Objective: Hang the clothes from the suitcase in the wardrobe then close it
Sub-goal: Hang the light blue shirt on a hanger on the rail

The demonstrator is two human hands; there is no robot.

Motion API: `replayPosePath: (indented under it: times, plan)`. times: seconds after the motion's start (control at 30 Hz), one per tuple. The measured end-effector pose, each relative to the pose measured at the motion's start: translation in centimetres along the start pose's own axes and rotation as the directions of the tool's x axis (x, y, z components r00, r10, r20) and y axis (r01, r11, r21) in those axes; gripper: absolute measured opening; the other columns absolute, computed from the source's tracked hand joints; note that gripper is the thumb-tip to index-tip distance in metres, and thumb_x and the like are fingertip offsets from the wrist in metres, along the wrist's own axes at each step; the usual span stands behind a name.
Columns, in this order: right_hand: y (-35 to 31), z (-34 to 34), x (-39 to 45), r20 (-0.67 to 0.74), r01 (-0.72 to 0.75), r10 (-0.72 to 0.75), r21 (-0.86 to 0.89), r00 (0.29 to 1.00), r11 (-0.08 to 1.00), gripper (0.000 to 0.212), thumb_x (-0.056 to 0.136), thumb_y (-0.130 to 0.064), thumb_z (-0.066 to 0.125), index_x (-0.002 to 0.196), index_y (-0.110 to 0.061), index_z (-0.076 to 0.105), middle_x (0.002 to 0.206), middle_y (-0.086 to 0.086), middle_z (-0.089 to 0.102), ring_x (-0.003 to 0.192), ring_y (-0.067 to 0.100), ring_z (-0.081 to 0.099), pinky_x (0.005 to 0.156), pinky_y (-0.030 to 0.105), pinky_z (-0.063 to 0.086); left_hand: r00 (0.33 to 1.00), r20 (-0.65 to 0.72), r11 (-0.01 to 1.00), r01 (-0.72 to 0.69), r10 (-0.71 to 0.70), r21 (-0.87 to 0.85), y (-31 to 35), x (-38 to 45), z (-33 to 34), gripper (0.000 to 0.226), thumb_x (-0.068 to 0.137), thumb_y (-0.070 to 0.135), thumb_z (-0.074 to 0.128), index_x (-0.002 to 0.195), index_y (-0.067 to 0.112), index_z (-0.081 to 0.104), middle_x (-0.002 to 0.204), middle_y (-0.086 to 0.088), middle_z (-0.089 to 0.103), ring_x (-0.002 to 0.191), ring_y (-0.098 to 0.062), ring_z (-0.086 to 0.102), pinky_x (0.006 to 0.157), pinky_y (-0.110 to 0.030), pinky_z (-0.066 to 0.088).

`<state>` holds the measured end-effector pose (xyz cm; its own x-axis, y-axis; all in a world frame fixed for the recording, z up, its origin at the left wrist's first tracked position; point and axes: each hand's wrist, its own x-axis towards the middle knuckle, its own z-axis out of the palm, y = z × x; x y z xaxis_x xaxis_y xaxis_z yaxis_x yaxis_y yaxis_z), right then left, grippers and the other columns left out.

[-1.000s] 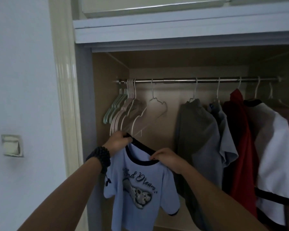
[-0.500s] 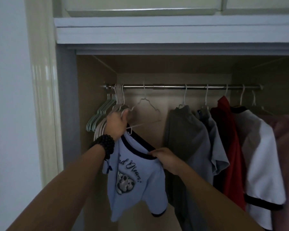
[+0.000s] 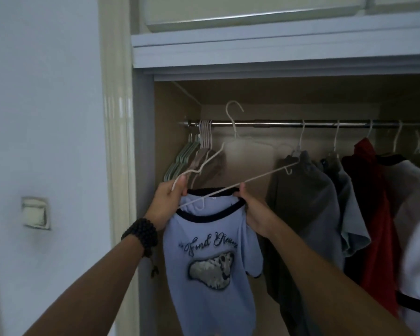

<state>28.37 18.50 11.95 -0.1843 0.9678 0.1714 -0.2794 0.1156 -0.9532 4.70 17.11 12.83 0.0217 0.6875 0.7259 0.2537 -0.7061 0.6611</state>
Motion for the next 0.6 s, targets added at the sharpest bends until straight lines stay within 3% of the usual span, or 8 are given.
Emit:
replayPosePath:
  times: [0.07,0.2,0.33,0.47,0.53,0.6]
  plan:
    - [0.0,1.3,0.1,-0.026,0.008,-0.008,-0.002,1.0,1.0,0.054,0.096,-0.048,0.045,0.111,-0.001,0.065,0.111,0.017,0.07,0.102,0.029,0.067,0.085,0.036,0.055,1.0,0.029,1.0,-0.005,0.004,0.013,0.2,-1.1,-0.8,0.047,0.104,0.036,0.039,0.063,0.015,0.046,0.056,-0.003,0.039,0.053,-0.012,0.036,0.055,-0.028,0.032]
    - [0.1,2.9,0.0,-0.187,0.089,-0.081,0.034,0.979,0.995,0.039,0.098,-0.038,0.048,0.092,-0.004,0.065,0.094,0.016,0.07,0.082,0.027,0.067,0.072,0.036,0.053,0.998,0.066,0.999,0.018,-0.021,0.043,1.2,-2.9,-2.4,0.047,0.103,0.037,0.039,0.066,0.01,0.05,0.058,-0.003,0.041,0.055,-0.012,0.038,0.054,-0.023,0.033]
    - [0.2,2.4,-0.5,-0.296,0.169,-0.193,-0.106,0.936,0.98,0.035,0.098,-0.036,0.051,0.094,-0.004,0.065,0.097,0.021,0.07,0.085,0.033,0.067,0.082,0.043,0.055,0.983,0.094,0.95,0.123,-0.156,0.287,1.1,-3.3,-2.9,0.045,0.098,0.04,0.052,0.066,0.011,0.061,0.053,0.006,0.046,0.046,-0.002,0.04,0.052,-0.018,0.034]
    - [-0.2,0.6,-2.0,-0.303,0.218,-0.303,-0.283,0.904,0.934,0.04,0.097,-0.037,0.052,0.084,-0.002,0.065,0.083,0.018,0.065,0.076,0.027,0.062,0.076,0.041,0.052,0.954,0.107,0.887,0.214,-0.28,0.409,0.5,-2.7,-2.2,0.048,0.089,0.039,0.067,0.059,0.004,0.055,0.05,-0.002,0.039,0.044,-0.009,0.031,0.047,-0.022,0.027]
    - [0.0,-1.1,-2.9,-0.29,0.228,-0.361,-0.407,0.886,0.885,0.049,0.096,-0.041,0.052,0.082,0.005,0.062,0.075,0.019,0.059,0.07,0.025,0.057,0.07,0.041,0.049,0.938,0.174,0.9,0.216,-0.299,0.378,1.1,-2.2,-0.9,0.04,0.084,0.041,0.072,0.067,0.005,0.07,0.056,-0.004,0.056,0.051,-0.011,0.044,0.053,-0.023,0.036]
    - [0.6,-2.1,-4.0,-0.231,0.222,-0.386,-0.52,0.893,0.825,0.048,0.096,-0.04,0.053,0.073,0.001,0.059,0.068,0.015,0.054,0.065,0.021,0.051,0.064,0.036,0.043,0.927,0.21,0.924,0.241,-0.31,0.298,2.2,-1.5,0.5,0.03,0.079,0.046,0.076,0.075,0.016,0.078,0.074,0.001,0.073,0.071,-0.008,0.063,0.069,-0.024,0.049]
